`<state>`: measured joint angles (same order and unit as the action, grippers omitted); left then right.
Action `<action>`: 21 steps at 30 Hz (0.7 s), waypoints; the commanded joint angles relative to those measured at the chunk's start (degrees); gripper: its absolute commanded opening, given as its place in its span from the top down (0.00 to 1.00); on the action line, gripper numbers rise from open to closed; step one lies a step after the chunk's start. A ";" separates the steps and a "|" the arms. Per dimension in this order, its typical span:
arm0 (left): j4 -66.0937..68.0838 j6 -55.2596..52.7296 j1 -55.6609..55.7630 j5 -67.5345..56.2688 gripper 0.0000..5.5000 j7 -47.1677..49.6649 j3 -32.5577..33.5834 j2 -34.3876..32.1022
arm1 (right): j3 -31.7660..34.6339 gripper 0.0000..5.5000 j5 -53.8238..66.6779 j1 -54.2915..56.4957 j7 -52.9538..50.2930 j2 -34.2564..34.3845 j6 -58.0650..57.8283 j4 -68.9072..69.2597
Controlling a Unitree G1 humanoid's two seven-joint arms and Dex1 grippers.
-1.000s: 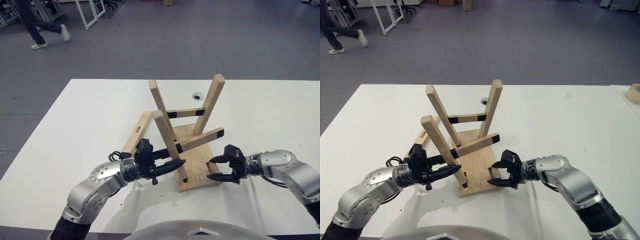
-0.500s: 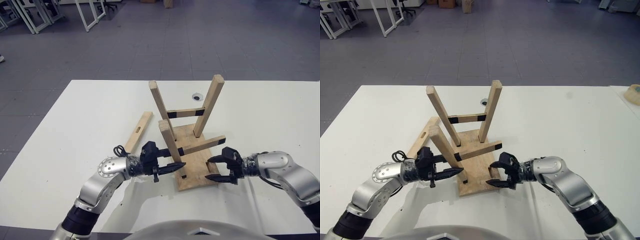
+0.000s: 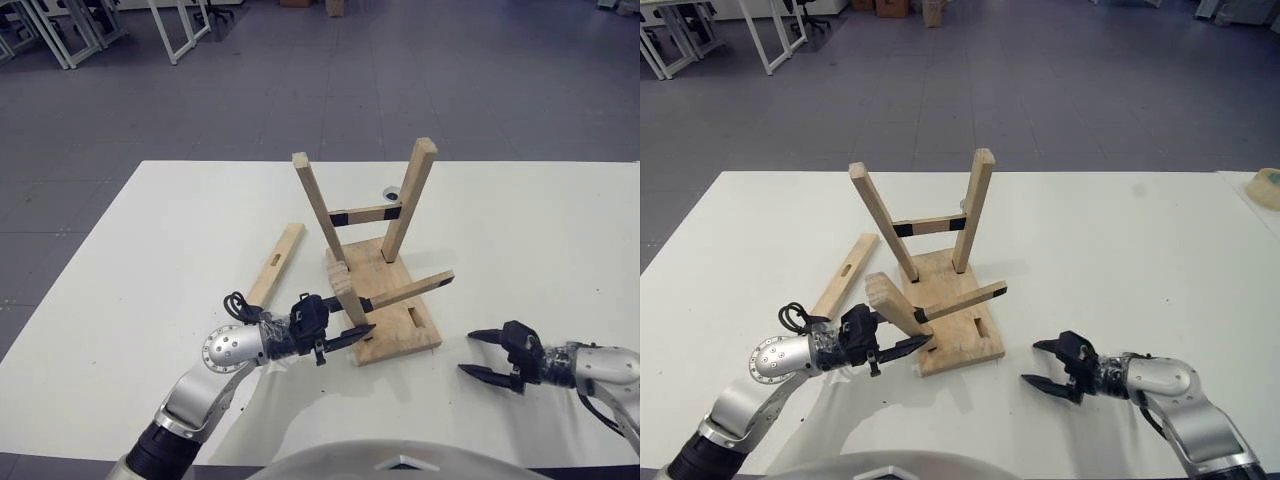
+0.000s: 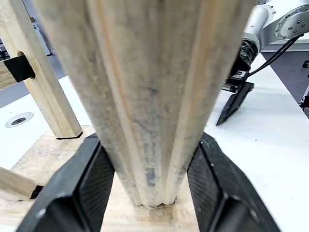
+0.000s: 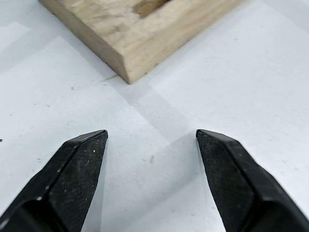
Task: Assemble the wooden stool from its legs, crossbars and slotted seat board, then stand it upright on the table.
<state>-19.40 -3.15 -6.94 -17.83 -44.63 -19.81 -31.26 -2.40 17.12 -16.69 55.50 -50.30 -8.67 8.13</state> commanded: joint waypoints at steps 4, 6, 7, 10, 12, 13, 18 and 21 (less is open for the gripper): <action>14.04 0.33 -3.55 14.84 0.63 5.12 -4.81 -3.75 | 1.87 0.39 -0.12 8.01 -3.11 4.53 -0.67 -2.79; 13.95 3.09 -3.54 13.99 0.63 6.41 -3.68 -2.82 | 1.63 0.39 0.16 9.71 -3.44 5.40 -1.71 -2.04; 13.48 3.74 -3.32 12.98 0.63 6.93 -2.96 -2.29 | 1.66 0.39 0.47 10.54 -3.63 5.86 -2.38 -1.71; 12.93 3.87 -1.01 8.66 0.63 5.50 -1.90 -1.46 | 1.79 0.39 1.00 11.43 -4.51 7.16 -4.34 0.06; 12.45 3.35 0.22 6.91 0.63 4.40 -1.33 -1.09 | 1.56 0.39 0.95 11.87 -4.81 7.62 -5.14 0.76; 11.76 3.05 0.73 5.61 0.63 4.08 -0.69 -0.69 | 1.57 0.39 0.90 12.03 -4.89 7.81 -5.54 1.04; 9.47 4.17 3.15 1.19 0.63 2.85 2.31 1.67 | 1.45 0.39 0.51 11.80 -5.22 8.30 -6.56 2.00; 9.46 4.14 2.47 0.52 0.54 0.56 2.38 1.53 | 1.32 0.39 0.39 11.94 -5.50 8.59 -7.01 2.29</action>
<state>-10.80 2.09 -3.46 -17.60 -42.66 -17.65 -29.16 -0.91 18.05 -5.46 50.35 -42.13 -14.92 9.55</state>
